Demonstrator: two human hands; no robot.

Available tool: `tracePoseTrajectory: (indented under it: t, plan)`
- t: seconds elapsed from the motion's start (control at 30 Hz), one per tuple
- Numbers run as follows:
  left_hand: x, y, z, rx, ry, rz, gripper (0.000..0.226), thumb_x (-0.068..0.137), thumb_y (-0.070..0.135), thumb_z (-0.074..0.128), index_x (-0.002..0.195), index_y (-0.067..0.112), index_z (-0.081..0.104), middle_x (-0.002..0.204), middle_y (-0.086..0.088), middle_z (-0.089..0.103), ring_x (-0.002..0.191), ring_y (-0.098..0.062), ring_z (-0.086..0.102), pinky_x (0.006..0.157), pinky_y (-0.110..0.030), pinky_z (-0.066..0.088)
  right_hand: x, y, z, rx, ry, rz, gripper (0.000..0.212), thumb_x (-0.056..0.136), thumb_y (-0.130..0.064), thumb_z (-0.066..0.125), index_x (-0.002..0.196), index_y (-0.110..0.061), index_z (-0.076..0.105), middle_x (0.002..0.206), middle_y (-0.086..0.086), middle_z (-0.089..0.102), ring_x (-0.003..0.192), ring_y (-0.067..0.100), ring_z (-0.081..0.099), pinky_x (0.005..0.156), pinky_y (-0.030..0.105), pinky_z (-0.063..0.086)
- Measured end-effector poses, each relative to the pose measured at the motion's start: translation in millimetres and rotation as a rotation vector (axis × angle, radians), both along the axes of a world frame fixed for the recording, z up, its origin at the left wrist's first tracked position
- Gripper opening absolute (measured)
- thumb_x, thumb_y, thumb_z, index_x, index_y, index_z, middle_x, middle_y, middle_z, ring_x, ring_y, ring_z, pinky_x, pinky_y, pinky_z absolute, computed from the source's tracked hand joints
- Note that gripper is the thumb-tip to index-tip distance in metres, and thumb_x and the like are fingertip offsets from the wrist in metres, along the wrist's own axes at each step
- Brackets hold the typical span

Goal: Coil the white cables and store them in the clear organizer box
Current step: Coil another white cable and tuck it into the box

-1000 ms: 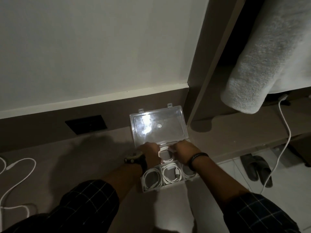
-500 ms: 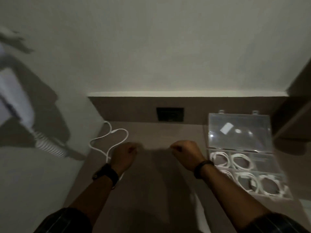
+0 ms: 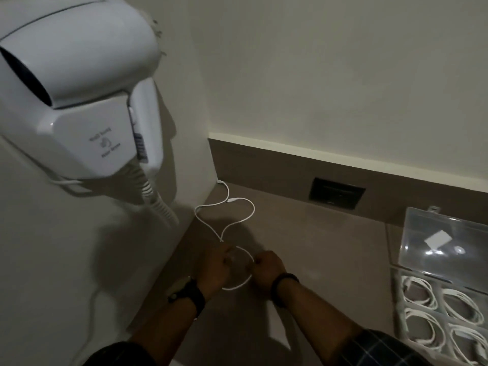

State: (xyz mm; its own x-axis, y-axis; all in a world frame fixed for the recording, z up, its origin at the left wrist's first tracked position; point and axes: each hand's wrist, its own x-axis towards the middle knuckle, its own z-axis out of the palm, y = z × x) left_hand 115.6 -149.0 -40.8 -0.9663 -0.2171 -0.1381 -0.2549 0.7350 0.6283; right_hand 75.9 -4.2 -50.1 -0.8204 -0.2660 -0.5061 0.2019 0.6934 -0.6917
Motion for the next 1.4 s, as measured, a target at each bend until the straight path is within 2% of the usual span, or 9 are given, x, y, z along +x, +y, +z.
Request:
tracePoseTrajectory:
  t: [0.13, 0.3, 0.37, 0.67, 0.87, 1.03, 1.23, 1.33, 1.4]
  plan:
    - [-37, 5, 8, -0.170, 0.022, -0.351, 0.040, 0.091, 0.010, 0.054, 0.131, 0.005, 0.054, 0.142, -0.020, 0.049, 0.134, -0.032, 0.042, 0.113, -0.038, 0.030, -8, 9, 25, -0.203, 0.109, -0.009, 0.023, 0.091, -0.016, 0.056, 0.077, -0.005, 0.071, 0.072, 0.011, 0.065, 0.067, 0.020, 0.061, 0.061, 0.030, 0.045]
    - [-91, 16, 43, -0.170, 0.158, -0.411, 0.029, 0.095, 0.017, 0.049, 0.085, -0.004, 0.067, 0.092, -0.027, 0.068, 0.090, -0.039, 0.063, 0.080, -0.044, 0.045, -44, 67, 74, -0.291, 0.316, -0.148, 0.025, 0.095, -0.018, 0.055, 0.074, -0.009, 0.065, 0.063, 0.004, 0.058, 0.056, 0.010, 0.052, 0.056, 0.029, 0.045]
    - [-106, 21, 57, -0.083, 0.255, -0.383, 0.034, 0.094, 0.019, 0.055, 0.073, -0.004, 0.066, 0.075, -0.027, 0.065, 0.074, -0.039, 0.061, 0.071, -0.048, 0.046, -59, 99, 92, -0.299, 0.422, -0.245, 0.020, 0.094, -0.017, 0.055, 0.085, -0.008, 0.070, 0.068, -0.002, 0.062, 0.056, -0.001, 0.054, 0.054, 0.014, 0.044]
    - [-143, 44, 119, -0.336, 0.233, -0.307, 0.031, 0.095, 0.031, 0.048, 0.074, 0.010, 0.059, 0.083, -0.013, 0.067, 0.074, -0.030, 0.057, 0.064, -0.033, 0.042, -94, 173, 150, 0.408, 1.025, 0.016, 0.032, 0.091, -0.041, 0.054, 0.068, -0.019, 0.062, 0.061, 0.002, 0.061, 0.059, 0.025, 0.056, 0.050, 0.030, 0.037]
    - [-144, 37, 139, -0.041, 0.375, -0.226, 0.015, 0.092, 0.016, 0.057, 0.082, 0.004, 0.059, 0.076, -0.013, 0.061, 0.071, -0.026, 0.054, 0.065, -0.032, 0.040, -102, 194, 168, 0.388, 1.135, -0.121, 0.031, 0.093, -0.038, 0.053, 0.082, -0.014, 0.070, 0.072, 0.007, 0.070, 0.065, 0.028, 0.062, 0.055, 0.031, 0.046]
    - [-148, 40, 149, -0.081, 0.535, -0.262, 0.021, 0.094, 0.020, 0.055, 0.080, 0.004, 0.056, 0.074, -0.011, 0.057, 0.071, -0.027, 0.050, 0.066, -0.037, 0.040, -101, 215, 162, 0.612, 1.105, -0.145, 0.039, 0.095, -0.044, 0.045, 0.082, -0.015, 0.068, 0.068, 0.006, 0.064, 0.061, 0.026, 0.055, 0.049, 0.029, 0.040]
    - [-143, 55, 164, 0.318, 0.314, -0.264, 0.029, 0.092, 0.032, 0.058, 0.078, 0.007, 0.063, 0.067, 0.004, 0.055, 0.062, -0.011, 0.050, 0.062, -0.026, 0.041, -84, 197, 172, 0.731, 1.133, -0.038, 0.041, 0.085, -0.042, 0.061, 0.121, -0.022, 0.060, 0.109, 0.011, 0.062, 0.103, 0.035, 0.054, 0.083, 0.048, 0.044]
    - [-134, 79, 177, 0.465, 0.222, -0.344, 0.028, 0.092, 0.034, 0.057, 0.080, 0.011, 0.068, 0.053, 0.012, 0.051, 0.050, -0.007, 0.044, 0.051, -0.021, 0.037, -80, 161, 184, 0.509, 1.106, 0.094, 0.059, 0.084, -0.039, 0.063, 0.137, -0.017, 0.047, 0.131, 0.015, 0.055, 0.122, 0.035, 0.049, 0.099, 0.051, 0.043]
    - [-129, 93, 186, 0.614, 0.134, -0.371, 0.026, 0.093, 0.032, 0.056, 0.080, 0.012, 0.067, 0.049, 0.008, 0.036, 0.044, -0.009, 0.032, 0.045, -0.019, 0.029, -81, 143, 194, 0.362, 1.010, 0.138, 0.040, 0.091, -0.031, 0.057, 0.128, -0.014, 0.056, 0.119, 0.016, 0.063, 0.110, 0.033, 0.057, 0.092, 0.046, 0.048]
